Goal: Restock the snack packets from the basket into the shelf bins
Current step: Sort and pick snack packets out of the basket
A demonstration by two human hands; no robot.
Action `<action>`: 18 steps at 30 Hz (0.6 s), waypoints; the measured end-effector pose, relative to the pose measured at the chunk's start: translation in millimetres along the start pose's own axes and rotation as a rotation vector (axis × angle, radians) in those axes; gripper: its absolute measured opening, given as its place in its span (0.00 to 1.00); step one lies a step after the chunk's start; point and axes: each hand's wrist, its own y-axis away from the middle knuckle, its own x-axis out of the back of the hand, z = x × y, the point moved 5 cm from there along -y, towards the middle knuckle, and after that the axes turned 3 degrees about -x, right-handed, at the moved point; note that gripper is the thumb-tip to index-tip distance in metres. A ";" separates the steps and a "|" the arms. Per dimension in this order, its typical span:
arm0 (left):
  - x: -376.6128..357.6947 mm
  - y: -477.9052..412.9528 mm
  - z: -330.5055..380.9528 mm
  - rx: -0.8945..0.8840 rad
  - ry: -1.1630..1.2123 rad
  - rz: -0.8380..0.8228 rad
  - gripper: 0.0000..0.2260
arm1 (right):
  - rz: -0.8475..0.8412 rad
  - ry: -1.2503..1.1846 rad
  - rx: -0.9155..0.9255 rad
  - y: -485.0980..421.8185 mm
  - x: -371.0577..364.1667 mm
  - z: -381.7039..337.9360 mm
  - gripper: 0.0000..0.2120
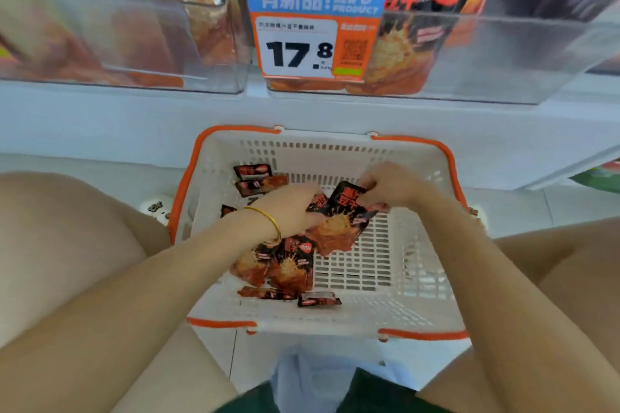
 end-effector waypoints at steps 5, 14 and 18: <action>32.3 19.7 51.7 -0.164 0.199 0.270 0.12 | 0.217 -0.173 0.131 79.5 54.1 -22.7 0.02; 128.7 60.0 147.6 -0.464 0.335 0.660 0.06 | 0.501 -0.683 0.306 171.4 120.3 -14.9 0.10; 166.9 83.4 161.8 -0.564 0.077 1.132 0.12 | 0.952 -0.837 0.372 189.7 195.4 -3.6 0.09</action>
